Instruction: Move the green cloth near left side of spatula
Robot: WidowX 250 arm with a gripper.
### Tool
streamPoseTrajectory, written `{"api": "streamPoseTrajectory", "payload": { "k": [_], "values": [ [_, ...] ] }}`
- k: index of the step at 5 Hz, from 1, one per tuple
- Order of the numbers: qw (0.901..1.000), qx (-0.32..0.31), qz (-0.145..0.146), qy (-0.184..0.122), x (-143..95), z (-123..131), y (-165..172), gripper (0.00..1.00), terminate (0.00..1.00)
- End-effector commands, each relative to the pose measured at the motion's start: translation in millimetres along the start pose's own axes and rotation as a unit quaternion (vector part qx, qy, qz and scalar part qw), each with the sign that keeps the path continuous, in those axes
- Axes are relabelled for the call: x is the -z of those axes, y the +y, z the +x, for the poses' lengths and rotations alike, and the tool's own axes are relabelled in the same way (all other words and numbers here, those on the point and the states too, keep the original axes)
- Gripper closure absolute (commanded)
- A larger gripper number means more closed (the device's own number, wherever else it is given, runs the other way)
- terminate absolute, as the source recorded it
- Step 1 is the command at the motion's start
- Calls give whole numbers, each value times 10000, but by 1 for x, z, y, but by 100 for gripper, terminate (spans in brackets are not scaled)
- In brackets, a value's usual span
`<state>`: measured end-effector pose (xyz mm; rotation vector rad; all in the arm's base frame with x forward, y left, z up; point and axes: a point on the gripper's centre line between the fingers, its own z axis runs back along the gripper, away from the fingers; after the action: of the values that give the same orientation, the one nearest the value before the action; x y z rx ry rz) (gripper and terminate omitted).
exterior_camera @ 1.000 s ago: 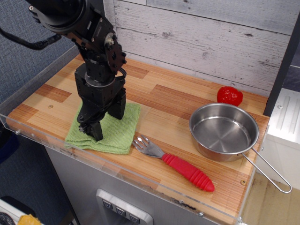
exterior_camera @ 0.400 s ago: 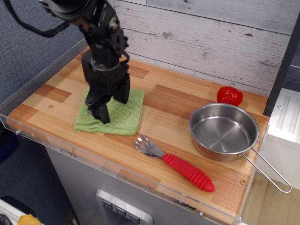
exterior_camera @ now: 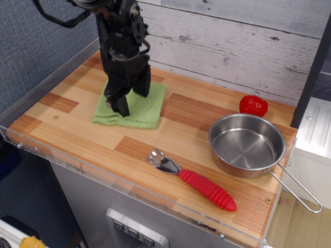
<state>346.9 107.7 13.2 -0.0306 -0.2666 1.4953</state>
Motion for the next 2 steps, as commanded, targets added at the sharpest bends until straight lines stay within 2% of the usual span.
{"api": "streamPoseTrajectory", "payload": {
  "k": [1,2],
  "values": [
    [9996,-32,-269,-81,5,22,-41,0,0],
    [9996,-84,-242,-82,9,28,-43,0,0]
  ]
}}
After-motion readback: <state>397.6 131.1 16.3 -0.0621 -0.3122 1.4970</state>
